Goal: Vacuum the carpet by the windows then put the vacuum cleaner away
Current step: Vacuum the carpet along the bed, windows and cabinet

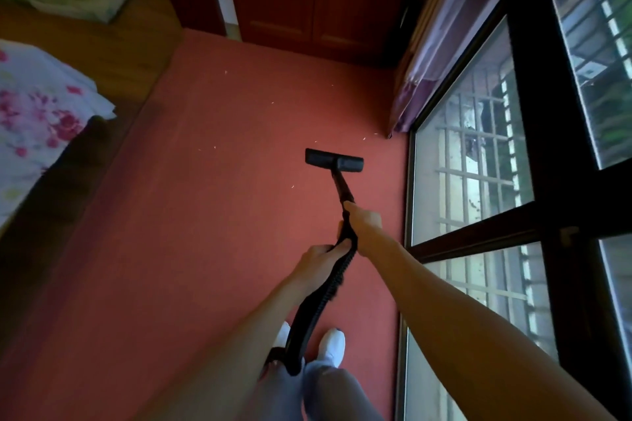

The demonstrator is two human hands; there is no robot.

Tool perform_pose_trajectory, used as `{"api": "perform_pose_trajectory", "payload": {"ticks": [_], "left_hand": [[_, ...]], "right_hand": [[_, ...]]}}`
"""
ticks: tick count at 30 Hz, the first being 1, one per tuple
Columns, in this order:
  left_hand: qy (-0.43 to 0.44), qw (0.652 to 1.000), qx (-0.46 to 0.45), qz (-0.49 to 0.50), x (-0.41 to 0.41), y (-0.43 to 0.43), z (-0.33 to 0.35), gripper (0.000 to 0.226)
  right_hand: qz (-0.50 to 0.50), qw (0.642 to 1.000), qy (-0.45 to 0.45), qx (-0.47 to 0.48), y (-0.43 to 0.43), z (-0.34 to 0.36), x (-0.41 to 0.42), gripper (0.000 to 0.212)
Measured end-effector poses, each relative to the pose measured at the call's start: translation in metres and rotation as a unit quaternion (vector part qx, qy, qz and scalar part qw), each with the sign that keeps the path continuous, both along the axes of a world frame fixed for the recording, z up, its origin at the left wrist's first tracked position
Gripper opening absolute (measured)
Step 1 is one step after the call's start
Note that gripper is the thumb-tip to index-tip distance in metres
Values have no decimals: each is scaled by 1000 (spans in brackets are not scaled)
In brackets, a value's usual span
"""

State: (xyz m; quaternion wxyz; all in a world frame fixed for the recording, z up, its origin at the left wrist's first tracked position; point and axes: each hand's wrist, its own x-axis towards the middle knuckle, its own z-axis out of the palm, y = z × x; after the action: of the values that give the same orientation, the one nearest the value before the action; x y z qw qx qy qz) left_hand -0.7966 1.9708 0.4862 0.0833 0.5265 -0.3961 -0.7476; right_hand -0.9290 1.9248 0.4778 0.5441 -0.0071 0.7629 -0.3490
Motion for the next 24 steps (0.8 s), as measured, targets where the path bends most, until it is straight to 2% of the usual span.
{"api": "perform_pose_trajectory", "payload": {"ticks": [7,13,20,24], "left_hand": [[10,998,39,-44,-6,7,-13,52],[8,994,83,-75,-21,14,-31,59],[-16,990,128,-47,-65,-10,-62,53],[-45,989,139,-25,-89,-28,-81,52]], "right_hand": [[-35,999,-2,28,26,-12,-11,16],[-62,995,-19,71,39,-48,-25,19],[-34,991,-39,125,16,-98,-66,20],[2,987,-43,153,-6,-123,-87,29]]}}
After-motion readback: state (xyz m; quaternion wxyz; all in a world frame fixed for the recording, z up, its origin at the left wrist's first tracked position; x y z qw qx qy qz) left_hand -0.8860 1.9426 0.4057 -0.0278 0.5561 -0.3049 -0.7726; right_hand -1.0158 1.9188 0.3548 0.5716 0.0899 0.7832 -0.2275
